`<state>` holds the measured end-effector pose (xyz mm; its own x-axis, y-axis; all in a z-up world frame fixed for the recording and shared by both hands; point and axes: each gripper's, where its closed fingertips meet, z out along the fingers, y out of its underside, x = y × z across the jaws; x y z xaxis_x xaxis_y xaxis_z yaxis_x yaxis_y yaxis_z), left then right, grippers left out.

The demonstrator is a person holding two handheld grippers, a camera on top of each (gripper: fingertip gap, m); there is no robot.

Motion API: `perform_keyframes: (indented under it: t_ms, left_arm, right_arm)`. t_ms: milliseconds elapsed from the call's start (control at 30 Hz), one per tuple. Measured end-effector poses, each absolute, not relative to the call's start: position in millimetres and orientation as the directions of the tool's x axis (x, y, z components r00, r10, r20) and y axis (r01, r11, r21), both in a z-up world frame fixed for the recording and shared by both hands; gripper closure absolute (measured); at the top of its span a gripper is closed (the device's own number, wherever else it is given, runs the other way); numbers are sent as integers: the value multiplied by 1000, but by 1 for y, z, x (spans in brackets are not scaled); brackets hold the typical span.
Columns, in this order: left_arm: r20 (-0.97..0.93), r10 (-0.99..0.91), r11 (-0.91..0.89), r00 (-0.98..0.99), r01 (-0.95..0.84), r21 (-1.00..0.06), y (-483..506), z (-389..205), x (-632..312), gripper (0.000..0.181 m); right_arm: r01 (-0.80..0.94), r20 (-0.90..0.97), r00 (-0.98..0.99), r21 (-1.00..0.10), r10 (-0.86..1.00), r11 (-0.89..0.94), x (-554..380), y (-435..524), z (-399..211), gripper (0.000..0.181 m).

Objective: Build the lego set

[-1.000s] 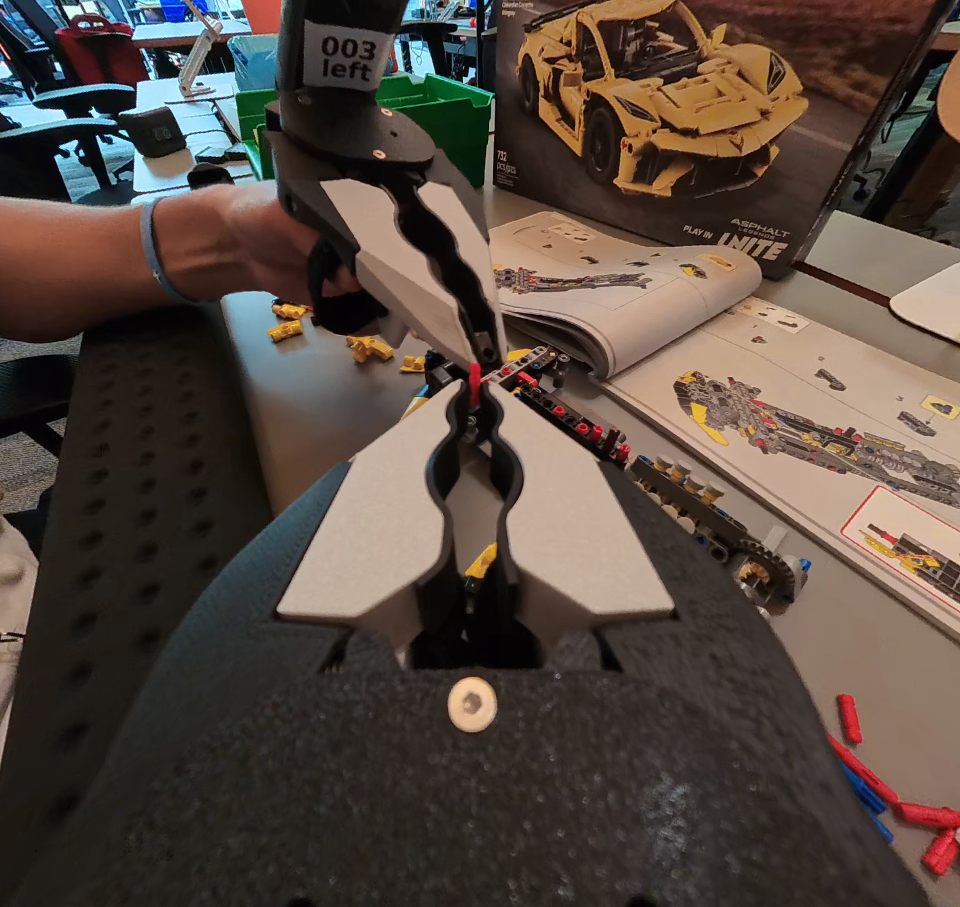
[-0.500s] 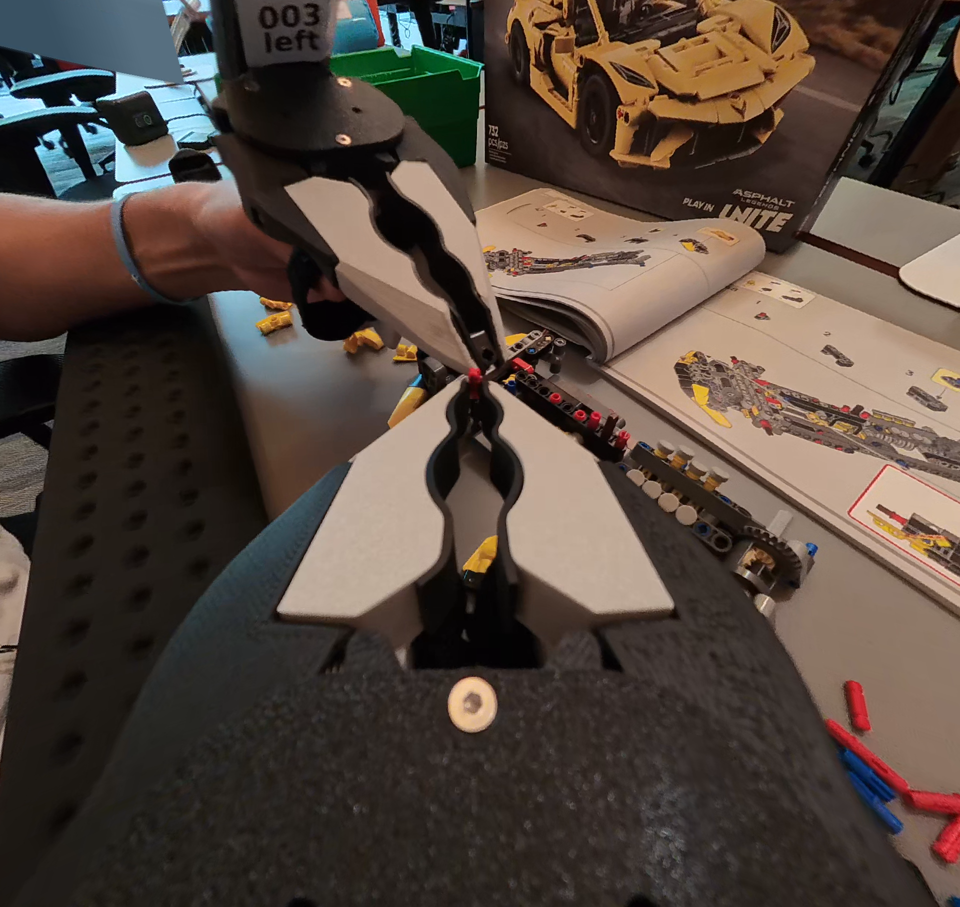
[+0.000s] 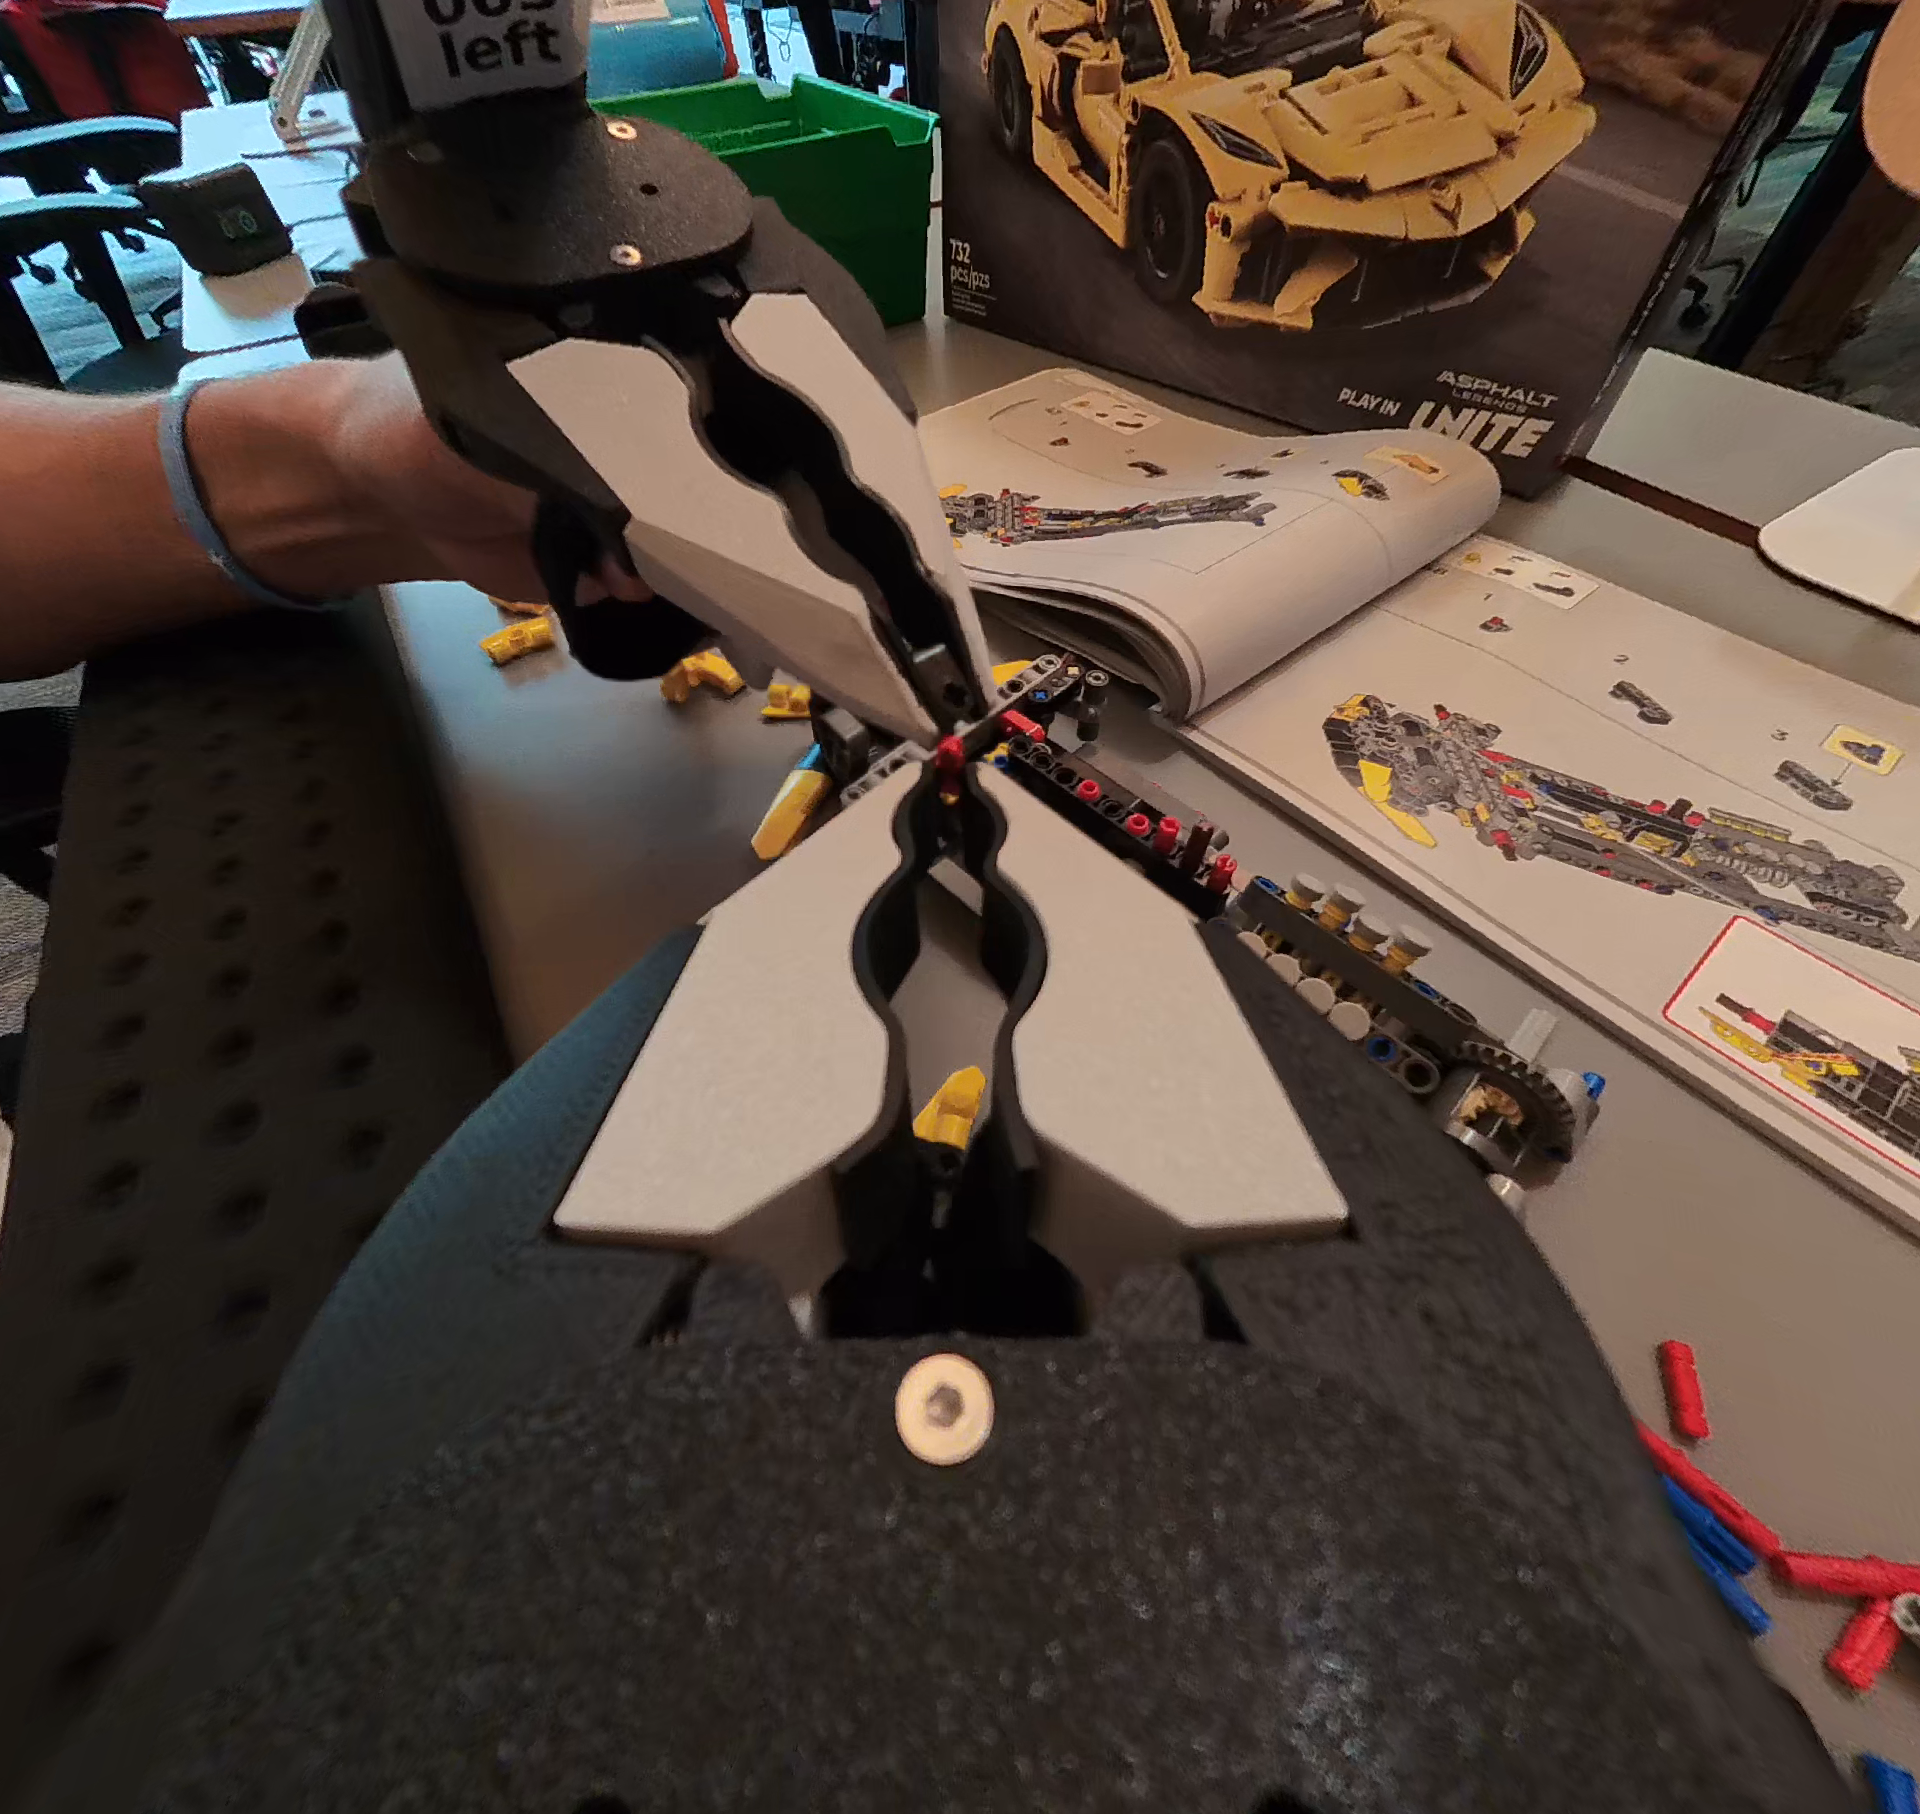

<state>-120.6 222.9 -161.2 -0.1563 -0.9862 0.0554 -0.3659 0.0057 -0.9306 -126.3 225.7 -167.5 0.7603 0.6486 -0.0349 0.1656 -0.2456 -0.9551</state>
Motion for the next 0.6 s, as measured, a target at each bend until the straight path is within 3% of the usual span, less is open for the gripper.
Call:
perform_keyframes:
  t_ms: [600]
  left_arm:
    - [21,-990,33,-139,-370,-928,224,-163,-119,175]
  right_arm:
    - [177,-36,750,-951,660,-253,-129,225,-170,179]
